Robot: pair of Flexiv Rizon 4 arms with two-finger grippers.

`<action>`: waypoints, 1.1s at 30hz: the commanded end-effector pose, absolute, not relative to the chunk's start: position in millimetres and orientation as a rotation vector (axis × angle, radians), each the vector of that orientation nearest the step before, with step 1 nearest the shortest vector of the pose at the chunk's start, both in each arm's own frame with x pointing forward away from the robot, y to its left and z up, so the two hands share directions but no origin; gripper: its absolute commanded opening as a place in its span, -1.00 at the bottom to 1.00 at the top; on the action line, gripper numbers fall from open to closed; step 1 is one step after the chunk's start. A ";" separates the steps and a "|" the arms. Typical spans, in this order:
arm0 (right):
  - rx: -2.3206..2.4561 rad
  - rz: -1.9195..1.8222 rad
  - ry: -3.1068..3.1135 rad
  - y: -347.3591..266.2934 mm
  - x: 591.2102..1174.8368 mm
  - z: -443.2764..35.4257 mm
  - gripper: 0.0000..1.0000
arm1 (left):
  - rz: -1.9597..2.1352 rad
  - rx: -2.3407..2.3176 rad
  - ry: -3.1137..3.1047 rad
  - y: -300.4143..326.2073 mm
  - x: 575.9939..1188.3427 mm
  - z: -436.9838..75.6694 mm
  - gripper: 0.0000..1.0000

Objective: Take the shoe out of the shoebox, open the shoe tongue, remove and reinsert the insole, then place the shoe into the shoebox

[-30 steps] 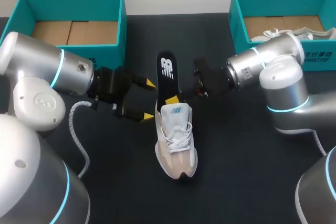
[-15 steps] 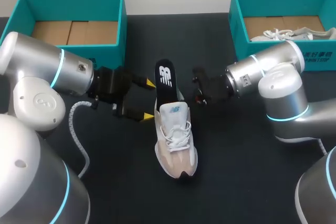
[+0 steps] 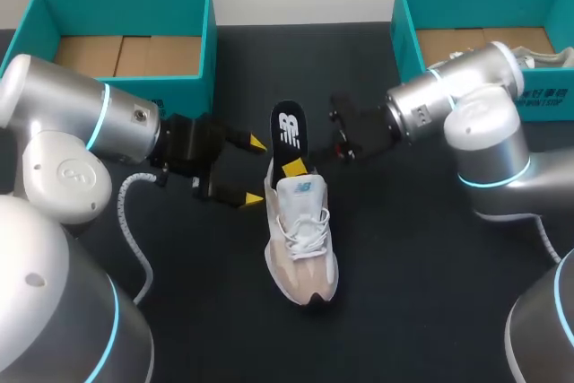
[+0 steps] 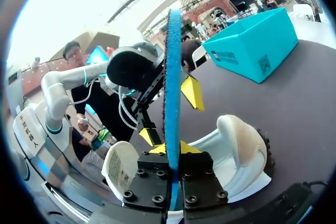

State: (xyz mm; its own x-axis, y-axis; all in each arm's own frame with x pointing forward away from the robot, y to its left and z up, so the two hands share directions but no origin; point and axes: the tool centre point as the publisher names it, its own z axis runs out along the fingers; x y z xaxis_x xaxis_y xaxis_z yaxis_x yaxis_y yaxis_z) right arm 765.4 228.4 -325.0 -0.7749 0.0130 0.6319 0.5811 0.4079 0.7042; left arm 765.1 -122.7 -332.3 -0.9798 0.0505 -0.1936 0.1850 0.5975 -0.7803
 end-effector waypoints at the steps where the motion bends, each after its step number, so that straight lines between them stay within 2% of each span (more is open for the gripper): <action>1: -0.482 -1.311 -2.100 234.4 772.3 -334.3 -1.00 | -1.325 0.198 2.673 -123.3 765.0 -332.2 1.00; 13: -0.574 -1.237 -2.007 231.7 730.6 -356.7 -1.00 | -1.325 0.198 2.673 -123.3 765.0 -332.2 1.00; 21: -0.583 -1.224 -2.042 232.5 733.0 -348.5 -0.98 | -1.325 0.198 2.673 -123.3 765.0 -332.2 1.00; 22: -0.578 -1.227 -2.056 233.2 734.8 -345.2 -0.75 | -1.325 0.198 2.673 -123.3 765.0 -332.2 1.00; 23: -0.576 -1.225 -2.059 233.8 736.4 -342.5 -0.65 | -1.325 0.198 2.673 -123.3 765.0 -332.2 1.00; 30: -0.564 -1.233 -2.109 235.0 745.0 -330.2 -0.45 | -1.325 0.198 2.673 -123.3 765.0 -332.2 1.00; 33: -0.559 -1.243 -2.128 235.3 749.7 -327.5 -0.44 | -1.325 0.198 2.673 -123.3 765.0 -332.2 1.00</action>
State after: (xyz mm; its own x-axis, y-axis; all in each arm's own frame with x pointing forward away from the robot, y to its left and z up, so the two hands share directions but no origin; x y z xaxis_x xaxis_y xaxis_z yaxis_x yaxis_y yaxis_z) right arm 750.3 236.0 -332.6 -0.7218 0.0442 0.6907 0.6257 0.4683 0.6239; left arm 765.1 -122.7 -332.3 -0.9798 0.0505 -0.1937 0.1850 0.5975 -0.7802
